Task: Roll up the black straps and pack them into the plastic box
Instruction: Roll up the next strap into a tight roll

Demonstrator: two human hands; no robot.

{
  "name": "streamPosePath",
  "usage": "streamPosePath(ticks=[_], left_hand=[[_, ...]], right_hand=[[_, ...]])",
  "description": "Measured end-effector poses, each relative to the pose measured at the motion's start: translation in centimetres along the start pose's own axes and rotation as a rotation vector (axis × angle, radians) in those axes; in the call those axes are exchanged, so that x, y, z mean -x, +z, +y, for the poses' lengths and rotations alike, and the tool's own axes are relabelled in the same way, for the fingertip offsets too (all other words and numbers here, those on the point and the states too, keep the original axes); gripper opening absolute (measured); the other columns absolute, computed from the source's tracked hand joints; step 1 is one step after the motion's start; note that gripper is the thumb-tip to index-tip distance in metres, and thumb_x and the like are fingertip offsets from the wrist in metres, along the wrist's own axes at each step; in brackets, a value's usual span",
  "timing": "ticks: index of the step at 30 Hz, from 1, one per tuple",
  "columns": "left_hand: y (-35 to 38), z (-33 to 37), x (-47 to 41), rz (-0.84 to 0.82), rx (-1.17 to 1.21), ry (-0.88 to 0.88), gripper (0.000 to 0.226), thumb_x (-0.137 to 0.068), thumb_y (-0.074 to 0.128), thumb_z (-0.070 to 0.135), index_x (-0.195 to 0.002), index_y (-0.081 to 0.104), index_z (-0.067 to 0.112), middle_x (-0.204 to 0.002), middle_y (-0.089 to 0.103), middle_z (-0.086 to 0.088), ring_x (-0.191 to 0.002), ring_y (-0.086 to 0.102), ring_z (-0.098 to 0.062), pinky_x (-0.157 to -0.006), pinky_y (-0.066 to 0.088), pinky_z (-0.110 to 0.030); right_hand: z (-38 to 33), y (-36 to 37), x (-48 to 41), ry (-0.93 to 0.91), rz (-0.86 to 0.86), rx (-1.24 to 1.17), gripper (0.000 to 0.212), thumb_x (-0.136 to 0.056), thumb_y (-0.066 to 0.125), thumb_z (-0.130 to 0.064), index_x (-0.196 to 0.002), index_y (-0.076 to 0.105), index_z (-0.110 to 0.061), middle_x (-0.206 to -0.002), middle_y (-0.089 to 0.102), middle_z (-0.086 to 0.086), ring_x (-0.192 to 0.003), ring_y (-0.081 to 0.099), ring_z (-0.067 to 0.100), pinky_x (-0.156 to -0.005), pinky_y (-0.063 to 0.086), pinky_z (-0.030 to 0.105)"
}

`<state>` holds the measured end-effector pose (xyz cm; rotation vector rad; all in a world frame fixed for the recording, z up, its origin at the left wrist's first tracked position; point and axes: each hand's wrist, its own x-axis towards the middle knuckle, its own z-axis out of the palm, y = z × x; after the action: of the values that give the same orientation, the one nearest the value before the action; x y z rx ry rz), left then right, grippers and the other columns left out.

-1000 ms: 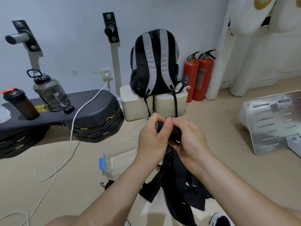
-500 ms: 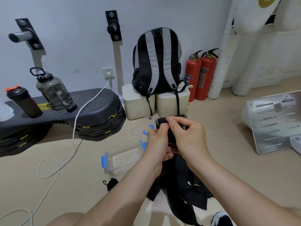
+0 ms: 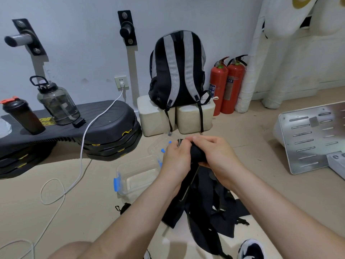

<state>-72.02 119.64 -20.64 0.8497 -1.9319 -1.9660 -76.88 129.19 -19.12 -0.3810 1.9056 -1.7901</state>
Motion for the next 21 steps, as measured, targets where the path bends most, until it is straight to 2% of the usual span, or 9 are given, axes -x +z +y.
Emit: streamPosePath(ticks=[3, 5, 6, 9, 11, 14, 17, 19, 21], left_hand=[[0.2, 0.1, 0.5, 0.009, -0.047, 0.059, 0.013, -0.096, 0.046, 0.031, -0.1, 0.049, 0.019, -0.092, 0.066, -0.007, -0.06, 0.064, -0.018, -0.051, 0.046, -0.028], [-0.1, 0.4, 0.7, 0.054, -0.063, 0.155, 0.021, -0.096, 0.053, 0.037, -0.111, 0.042, 0.029, -0.102, 0.065, -0.007, -0.081, 0.069, -0.023, -0.06, 0.054, -0.033], [-0.2, 0.6, 0.7, 0.01, -0.049, 0.217, 0.024, -0.095, 0.057, 0.037, -0.113, 0.041, 0.035, -0.102, 0.065, -0.007, -0.082, 0.07, -0.025, -0.057, 0.053, -0.03], [-1.2, 1.3, 0.7, -0.287, -0.009, 0.34, 0.021, -0.093, 0.068, 0.022, -0.105, 0.056, 0.034, -0.093, 0.063, -0.005, -0.063, 0.067, -0.019, -0.055, 0.05, -0.021], [-1.8, 1.5, 0.5, -0.333, -0.041, 0.385, 0.021, -0.087, 0.074, 0.013, -0.101, 0.062, 0.022, -0.083, 0.062, 0.002, -0.052, 0.06, -0.015, -0.053, 0.049, -0.02], [-1.4, 0.9, 0.3, -0.208, -0.077, 0.453, 0.014, -0.087, 0.076, 0.017, -0.09, 0.062, 0.019, -0.062, 0.06, 0.013, -0.045, 0.052, -0.009, -0.047, 0.042, -0.018], [-0.3, 0.1, -0.2, -0.009, -0.099, 0.457, 0.019, -0.086, 0.075, 0.029, -0.077, 0.06, 0.023, -0.058, 0.054, 0.014, -0.053, 0.05, -0.005, -0.052, 0.04, -0.018], [0.1, -0.1, -0.3, 0.06, -0.069, 0.411, 0.027, -0.079, 0.071, 0.044, -0.07, 0.055, 0.025, -0.057, 0.051, 0.012, -0.055, 0.048, -0.011, -0.052, 0.038, -0.024], [0.3, -0.1, -0.2, 0.064, -0.044, 0.328, 0.029, -0.075, 0.063, 0.052, -0.069, 0.053, 0.026, -0.057, 0.052, 0.005, -0.052, 0.047, -0.017, -0.049, 0.036, -0.03]], right_hand=[[0.2, 0.7, 0.3, -0.027, 0.105, -0.158, 0.025, -0.102, 0.053, -0.02, -0.098, 0.077, -0.016, -0.089, 0.077, 0.01, -0.072, 0.071, 0.017, -0.061, 0.054, 0.031], [-0.4, 0.7, 0.3, 0.003, 0.116, -0.322, 0.023, -0.103, 0.052, -0.018, -0.102, 0.075, -0.012, -0.087, 0.076, 0.012, -0.071, 0.072, 0.02, -0.052, 0.055, 0.032], [-0.7, 0.5, 0.3, 0.017, 0.117, -0.385, 0.023, -0.102, 0.052, -0.018, -0.104, 0.074, -0.011, -0.085, 0.076, 0.012, -0.07, 0.072, 0.021, -0.052, 0.056, 0.034], [-1.4, -0.6, -0.2, 0.062, 0.143, -0.502, 0.022, -0.101, 0.054, -0.016, -0.103, 0.073, -0.007, -0.092, 0.074, 0.016, -0.076, 0.071, 0.024, -0.062, 0.057, 0.034], [-1.4, -1.1, -0.3, 0.105, 0.122, -0.503, 0.023, -0.101, 0.054, -0.016, -0.104, 0.073, -0.005, -0.096, 0.072, 0.017, -0.078, 0.069, 0.023, -0.062, 0.055, 0.029], [-1.0, -0.9, -0.3, 0.155, 0.108, -0.488, 0.019, -0.095, 0.059, -0.016, -0.096, 0.075, -0.006, -0.096, 0.071, 0.015, -0.087, 0.065, 0.023, -0.071, 0.05, 0.029], [-0.6, -0.1, 0.0, 0.14, 0.103, -0.564, 0.03, -0.089, 0.064, -0.016, -0.111, 0.07, 0.002, -0.113, 0.069, 0.023, -0.096, 0.063, 0.025, -0.082, 0.045, 0.034], [-0.6, 0.2, 0.3, 0.08, 0.098, -0.541, 0.03, -0.092, 0.062, -0.017, -0.116, 0.069, 0.001, -0.115, 0.07, 0.021, -0.096, 0.065, 0.023, -0.078, 0.046, 0.034], [-0.5, 0.5, 0.6, 0.003, 0.093, -0.466, 0.022, -0.096, 0.058, -0.016, -0.105, 0.072, -0.001, -0.093, 0.073, 0.016, -0.08, 0.068, 0.021, -0.065, 0.049, 0.031]])
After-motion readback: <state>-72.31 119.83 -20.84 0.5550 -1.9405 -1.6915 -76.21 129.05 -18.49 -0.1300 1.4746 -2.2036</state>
